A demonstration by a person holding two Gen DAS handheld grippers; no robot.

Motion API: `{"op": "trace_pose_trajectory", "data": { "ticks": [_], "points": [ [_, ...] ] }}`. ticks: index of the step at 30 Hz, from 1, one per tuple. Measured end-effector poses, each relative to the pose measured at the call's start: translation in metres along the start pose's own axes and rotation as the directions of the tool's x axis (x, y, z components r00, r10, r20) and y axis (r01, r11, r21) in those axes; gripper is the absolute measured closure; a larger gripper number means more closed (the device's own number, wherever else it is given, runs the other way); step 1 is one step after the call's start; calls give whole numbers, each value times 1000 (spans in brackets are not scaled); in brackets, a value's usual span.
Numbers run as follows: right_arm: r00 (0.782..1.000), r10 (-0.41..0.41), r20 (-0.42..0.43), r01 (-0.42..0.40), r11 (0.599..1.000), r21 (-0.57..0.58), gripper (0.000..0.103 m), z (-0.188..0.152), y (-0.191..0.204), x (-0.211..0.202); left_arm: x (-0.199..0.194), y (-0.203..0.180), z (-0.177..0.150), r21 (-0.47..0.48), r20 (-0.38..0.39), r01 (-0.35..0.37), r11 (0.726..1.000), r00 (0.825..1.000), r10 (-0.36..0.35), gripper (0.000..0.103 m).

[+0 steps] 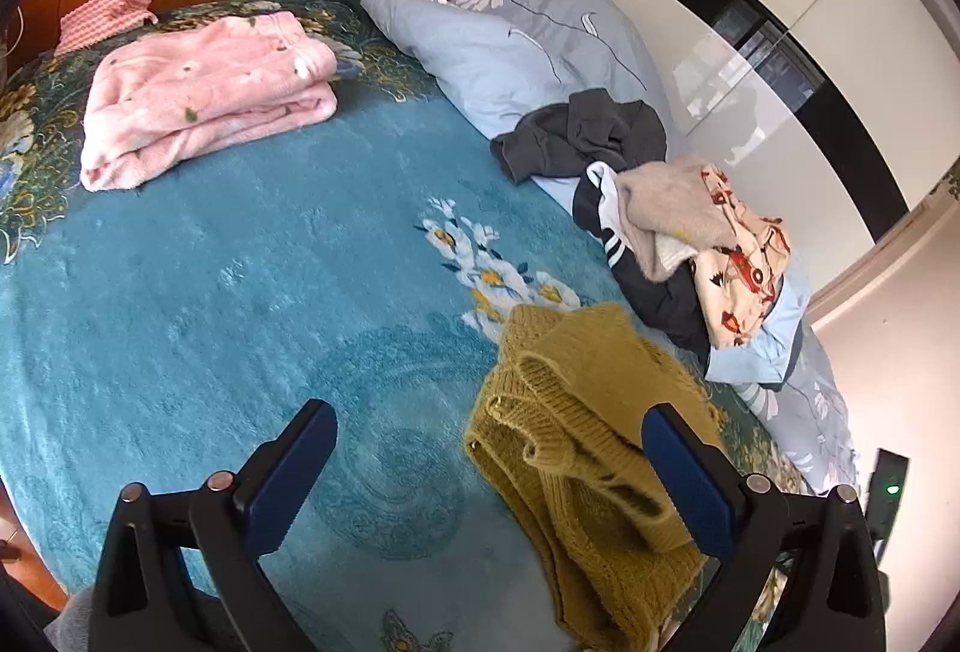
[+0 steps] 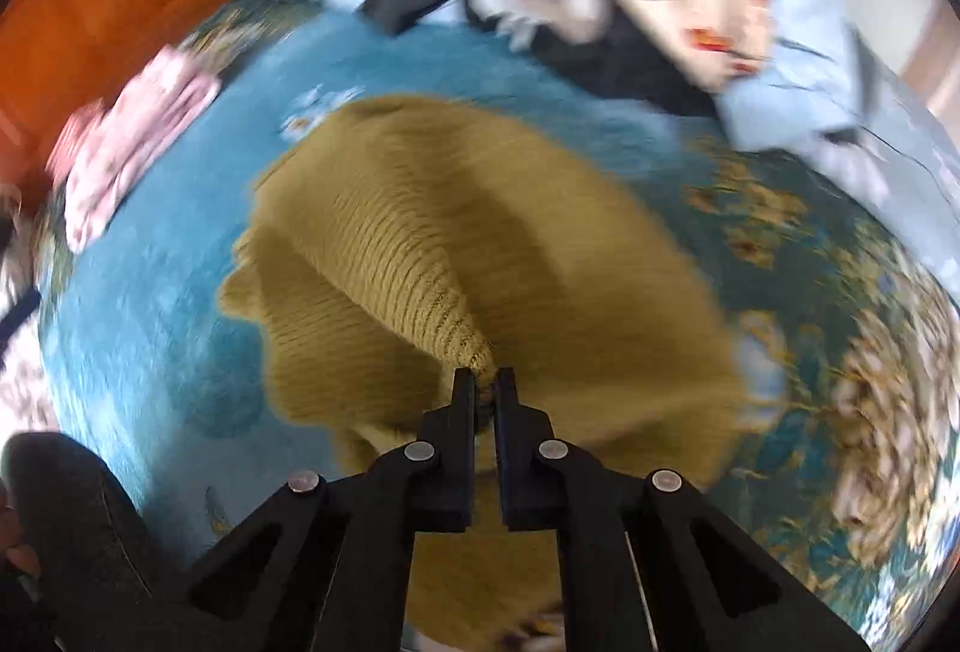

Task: Fold clothes
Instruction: 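Pull the mustard vest off the clothes pile onto the blanket with the right gripper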

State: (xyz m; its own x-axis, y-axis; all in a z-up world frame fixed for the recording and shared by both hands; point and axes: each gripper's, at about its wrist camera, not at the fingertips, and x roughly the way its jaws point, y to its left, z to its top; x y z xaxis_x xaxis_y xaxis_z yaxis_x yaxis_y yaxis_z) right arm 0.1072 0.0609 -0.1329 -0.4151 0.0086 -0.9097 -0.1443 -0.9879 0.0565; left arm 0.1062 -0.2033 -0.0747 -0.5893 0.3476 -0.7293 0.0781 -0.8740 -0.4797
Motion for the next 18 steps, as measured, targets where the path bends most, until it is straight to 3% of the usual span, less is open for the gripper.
{"op": "trace_pose_trajectory", "data": {
  "ticks": [3,6,10,15,17,18],
  "points": [
    [995,-96,40,89,985,150,98,-15,-74,-36,20,-9,-8,-1,-95,6,1000,995,-6,0],
    [978,-196,64,169,939,301,98,-30,-149,-71,39,-12,-19,-32,-173,20,999,985,-26,0],
    [942,-332,-57,324,849,417,99,-82,-231,-77,65,-26,-33,-12,-249,4,1000,968,-7,0],
    [892,-367,-262,450,680,579,103,-163,-302,-70,98,-41,-48,42,-337,-28,999,941,41,0],
    [908,-304,-288,417,607,676,103,-190,-322,-72,104,-40,-53,26,-355,-28,999,934,36,0],
    [915,-299,-271,400,592,699,103,-194,-325,-77,106,-38,-55,11,-364,-20,1000,931,23,0]
  ]
}}
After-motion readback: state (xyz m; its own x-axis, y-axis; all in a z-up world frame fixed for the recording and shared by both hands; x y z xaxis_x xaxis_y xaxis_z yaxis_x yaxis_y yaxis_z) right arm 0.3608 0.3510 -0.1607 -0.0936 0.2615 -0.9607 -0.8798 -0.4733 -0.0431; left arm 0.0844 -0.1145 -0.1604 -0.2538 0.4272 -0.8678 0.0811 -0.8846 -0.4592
